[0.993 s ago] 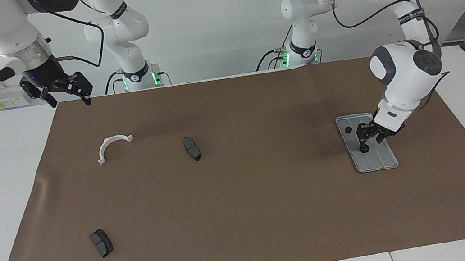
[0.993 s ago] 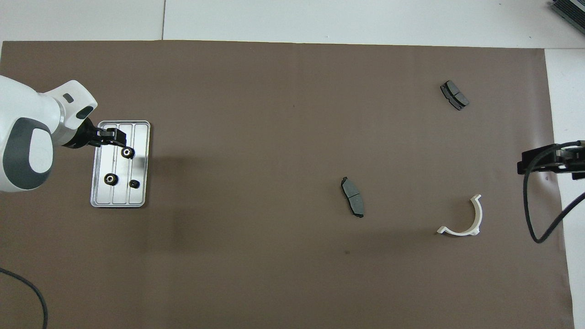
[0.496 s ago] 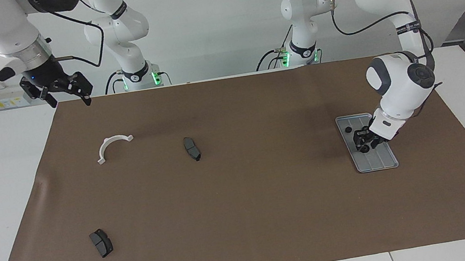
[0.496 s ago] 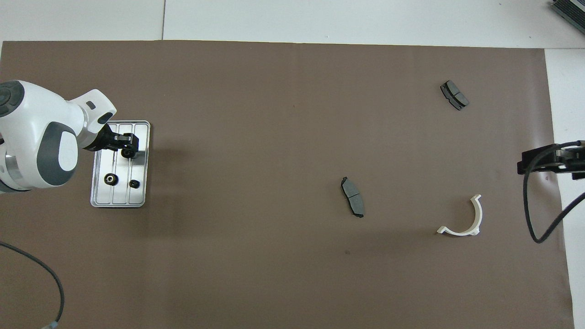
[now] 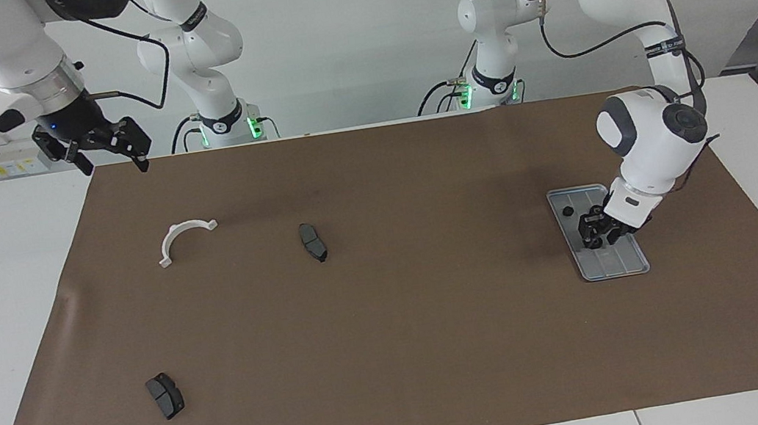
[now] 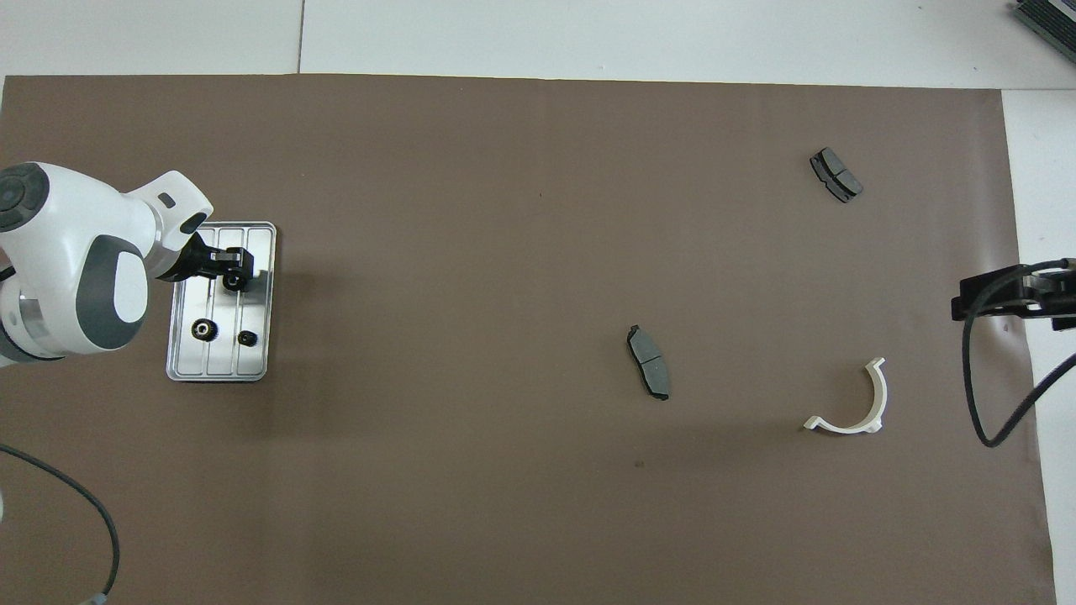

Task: Place bearing gear from tray to pile
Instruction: 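Carry the bearing with the left gripper to the table center and release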

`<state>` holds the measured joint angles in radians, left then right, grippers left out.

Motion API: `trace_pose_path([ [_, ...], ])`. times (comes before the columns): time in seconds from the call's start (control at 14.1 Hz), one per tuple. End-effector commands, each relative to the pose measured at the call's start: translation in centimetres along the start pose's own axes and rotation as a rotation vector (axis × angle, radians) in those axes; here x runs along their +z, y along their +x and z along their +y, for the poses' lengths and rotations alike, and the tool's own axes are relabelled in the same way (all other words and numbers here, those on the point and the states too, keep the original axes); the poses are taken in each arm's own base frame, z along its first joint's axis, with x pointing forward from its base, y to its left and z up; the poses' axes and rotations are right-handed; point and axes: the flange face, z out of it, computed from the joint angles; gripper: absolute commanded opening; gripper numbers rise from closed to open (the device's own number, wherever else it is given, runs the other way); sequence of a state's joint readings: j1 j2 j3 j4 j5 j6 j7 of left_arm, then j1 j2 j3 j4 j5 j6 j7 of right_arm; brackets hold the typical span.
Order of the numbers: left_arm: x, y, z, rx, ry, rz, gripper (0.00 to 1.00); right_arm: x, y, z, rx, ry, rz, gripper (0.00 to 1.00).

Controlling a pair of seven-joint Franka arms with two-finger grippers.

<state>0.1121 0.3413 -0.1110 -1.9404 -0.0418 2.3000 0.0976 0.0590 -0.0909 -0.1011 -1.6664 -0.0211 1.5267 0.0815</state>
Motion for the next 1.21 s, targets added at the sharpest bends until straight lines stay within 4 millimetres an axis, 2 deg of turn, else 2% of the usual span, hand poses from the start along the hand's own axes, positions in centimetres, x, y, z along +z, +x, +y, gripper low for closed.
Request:
trace_pose_path([
  [0.0,0.7,-0.6,-0.2,-0.018,0.002,0.019,0.56,-0.4,-0.2,0.1,-0.024,0.003,-0.005,1.0],
  [0.35,1.2,-1.0,-0.3,-0.02,0.003,0.016,0.55,-0.4,-0.2,0.1,-0.024,0.003,-0.005,1.0],
  [0.92,1.1,-1.0,-0.6,-0.022,0.004,0.014,0.28,-0.4,-0.2,0.1,-0.024,0.003,-0.005,1.0],
  [1.13,0.2,-0.3,-0.6,-0.023,0.004,0.02,0.24,-0.4,-0.2,0.1,-0.022,0.003,-0.005,1.0],
])
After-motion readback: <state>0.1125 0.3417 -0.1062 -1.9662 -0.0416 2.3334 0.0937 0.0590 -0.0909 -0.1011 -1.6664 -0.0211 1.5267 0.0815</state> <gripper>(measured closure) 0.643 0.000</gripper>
